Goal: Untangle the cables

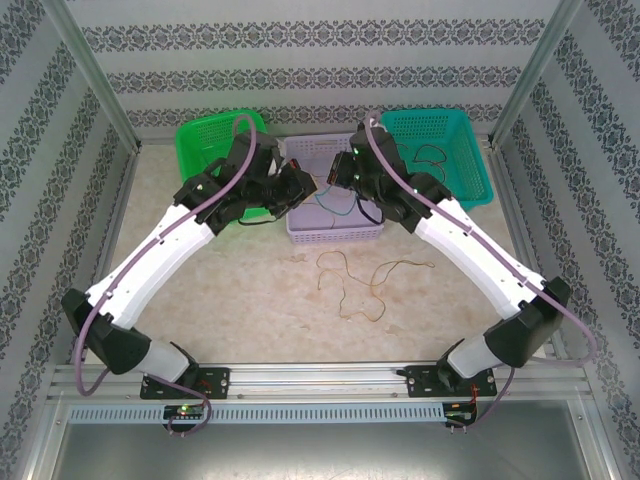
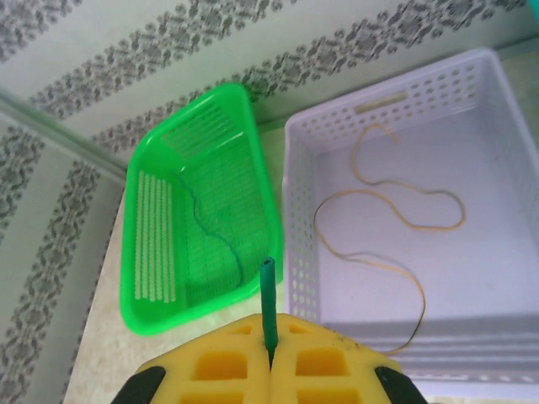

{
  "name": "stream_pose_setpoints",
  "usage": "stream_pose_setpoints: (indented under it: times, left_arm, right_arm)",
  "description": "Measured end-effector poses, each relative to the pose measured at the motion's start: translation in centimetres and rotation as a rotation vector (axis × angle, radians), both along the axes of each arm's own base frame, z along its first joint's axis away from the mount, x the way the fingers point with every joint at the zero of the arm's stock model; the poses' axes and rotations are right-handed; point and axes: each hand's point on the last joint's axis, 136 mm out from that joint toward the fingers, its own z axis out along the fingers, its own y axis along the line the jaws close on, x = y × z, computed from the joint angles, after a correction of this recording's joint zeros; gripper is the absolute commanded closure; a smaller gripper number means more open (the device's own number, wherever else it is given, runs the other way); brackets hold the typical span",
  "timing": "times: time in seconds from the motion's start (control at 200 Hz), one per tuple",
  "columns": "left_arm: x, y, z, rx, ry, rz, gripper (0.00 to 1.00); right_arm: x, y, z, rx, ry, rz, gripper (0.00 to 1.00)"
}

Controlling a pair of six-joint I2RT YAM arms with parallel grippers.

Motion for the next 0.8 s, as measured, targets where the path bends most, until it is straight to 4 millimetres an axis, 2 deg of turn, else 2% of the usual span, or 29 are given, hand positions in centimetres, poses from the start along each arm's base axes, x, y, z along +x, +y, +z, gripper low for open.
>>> stream_pose_setpoints:
  times: [0.1, 0.23, 0.405, 0.509, 0.589, 0.669, 0.744, 0.799]
  left_arm:
    - [0.1, 0.1, 1.1, 0.027, -0.078, 0.06, 1.0]
    - [0.4, 1.2, 1.6, 0.094, -0.148, 0.127, 1.0]
    - [0.5, 2.5, 1.5, 0.209, -0.212, 0.146, 1.0]
    - [0.2, 2.5, 0.9, 0.249, -0.215, 0.119, 1.0]
    - [-0.2, 2.0, -0.1, 0.262, -0.203, 0.089, 1.0]
    - [-0.8, 1.8, -1.3, 0.269, -0.19, 0.065, 1.0]
    - [-1.7, 2.8, -2.1, 0.292, -0.178, 0.072, 1.0]
    - [-2.3, 3.7, -1.8, 0.293, -0.184, 0.083, 1.0]
  right_arm:
    - [1.2, -0.1, 0.7, -0.016, 0.027, -0.042, 1.0]
    - [1.4, 0.1, -0.6, -0.068, 0.094, -0.039, 1.0]
    - [0.3, 0.3, -3.1, -0.083, 0.175, -0.004, 1.0]
    - [-0.9, -0.5, -4.6, 0.026, 0.235, -0.014, 1.0]
    - [-1.1, -1.9, -4.9, 0.155, 0.276, -0.052, 1.0]
    - [-0.4, -3.8, -4.9, 0.268, 0.308, -0.116, 1.0]
    - [1.1, -7.4, -6.0, 0.325, 0.327, -0.263, 1.0]
    - [2.2, -10.1, -7.1, 0.366, 0.341, -0.377, 1.0]
